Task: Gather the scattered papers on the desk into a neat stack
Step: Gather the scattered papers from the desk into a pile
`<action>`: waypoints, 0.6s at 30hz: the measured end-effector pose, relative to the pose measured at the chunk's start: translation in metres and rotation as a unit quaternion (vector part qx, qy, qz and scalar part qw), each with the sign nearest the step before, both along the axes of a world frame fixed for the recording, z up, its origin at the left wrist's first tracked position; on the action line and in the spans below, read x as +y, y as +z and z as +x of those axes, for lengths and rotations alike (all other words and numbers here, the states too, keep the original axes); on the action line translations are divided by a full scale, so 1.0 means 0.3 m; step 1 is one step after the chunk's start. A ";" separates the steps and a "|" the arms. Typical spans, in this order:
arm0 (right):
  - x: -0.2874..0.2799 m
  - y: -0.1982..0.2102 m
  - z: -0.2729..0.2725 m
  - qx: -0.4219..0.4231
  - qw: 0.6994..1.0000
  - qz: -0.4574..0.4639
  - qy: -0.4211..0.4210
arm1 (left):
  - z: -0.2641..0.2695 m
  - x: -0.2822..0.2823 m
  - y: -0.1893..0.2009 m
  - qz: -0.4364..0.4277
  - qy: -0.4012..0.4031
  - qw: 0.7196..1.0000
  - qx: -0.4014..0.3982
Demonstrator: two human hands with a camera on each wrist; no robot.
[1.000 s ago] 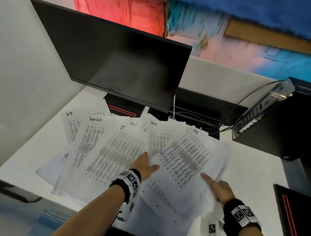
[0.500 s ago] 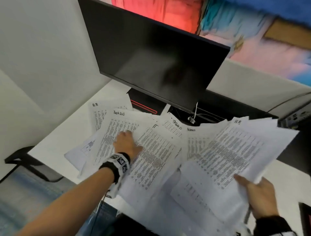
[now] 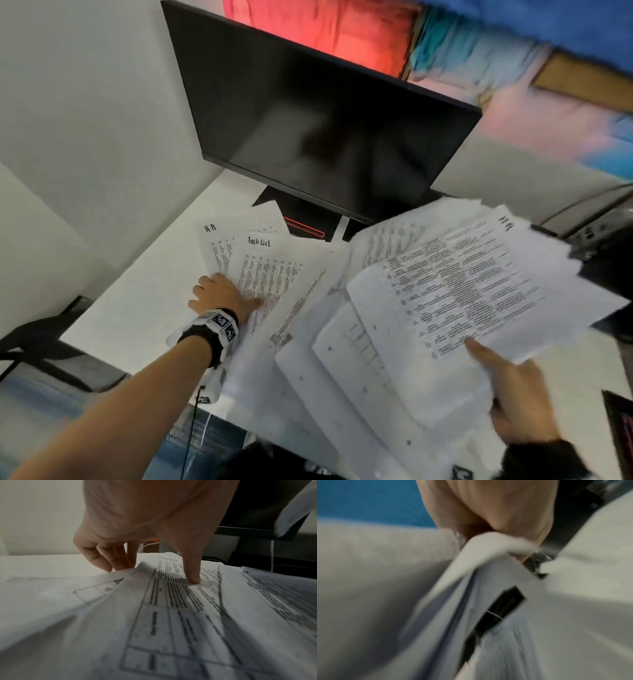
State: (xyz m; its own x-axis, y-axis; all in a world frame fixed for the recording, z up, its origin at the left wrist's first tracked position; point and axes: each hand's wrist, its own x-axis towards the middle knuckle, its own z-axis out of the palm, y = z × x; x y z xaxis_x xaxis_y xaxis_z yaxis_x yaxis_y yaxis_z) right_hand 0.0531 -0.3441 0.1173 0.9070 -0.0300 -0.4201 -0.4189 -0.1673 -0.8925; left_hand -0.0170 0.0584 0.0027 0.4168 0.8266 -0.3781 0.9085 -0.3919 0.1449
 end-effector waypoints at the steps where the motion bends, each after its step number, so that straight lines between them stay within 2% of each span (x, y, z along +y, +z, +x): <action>1: 0.025 -0.080 -0.013 0.029 0.999 0.008 -0.013 | 0.002 -0.007 -0.002 -0.011 -0.011 1.000 0.000; 4: 0.093 -0.274 -0.066 0.113 0.993 -0.035 -0.002 | 0.012 -0.024 -0.012 -0.073 -0.070 0.994 -0.027; 7: 0.124 -0.403 -0.084 0.135 0.985 -0.109 0.010 | 0.006 -0.045 -0.015 -0.108 -0.108 0.985 -0.080; 9: 0.148 -0.439 -0.070 0.131 0.973 -0.190 0.016 | 0.003 -0.049 -0.012 -0.104 -0.040 0.984 -0.142; 10: 0.156 -0.440 -0.062 0.128 0.972 -0.195 0.006 | 0.004 -0.045 -0.011 -0.119 0.005 0.979 -0.164; 12: 0.177 -0.429 -0.035 0.124 0.986 -0.105 -0.023 | 0.013 -0.038 -0.003 -0.198 0.059 0.962 -0.181; 14: 0.196 -0.407 -0.013 0.150 0.987 -0.058 0.002 | 0.032 -0.041 0.009 -0.278 0.064 0.937 -0.201; 15: 0.197 -0.427 0.006 0.148 0.987 -0.059 0.029 | 0.038 -0.049 0.024 -0.304 0.059 0.929 -0.204; 18: 0.228 -0.434 0.013 0.155 0.980 -0.072 0.105 | 0.048 -0.075 0.046 -0.328 0.015 0.926 -0.184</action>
State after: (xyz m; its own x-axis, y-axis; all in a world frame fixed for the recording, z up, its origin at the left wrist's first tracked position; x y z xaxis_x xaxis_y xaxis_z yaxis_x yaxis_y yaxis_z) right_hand 0.0570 -0.2756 -0.0128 0.7290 0.0637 -0.6816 -0.6094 -0.3932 -0.6885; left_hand -0.0026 0.0359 0.0166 0.5983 0.4823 -0.6399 0.7591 -0.0855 0.6453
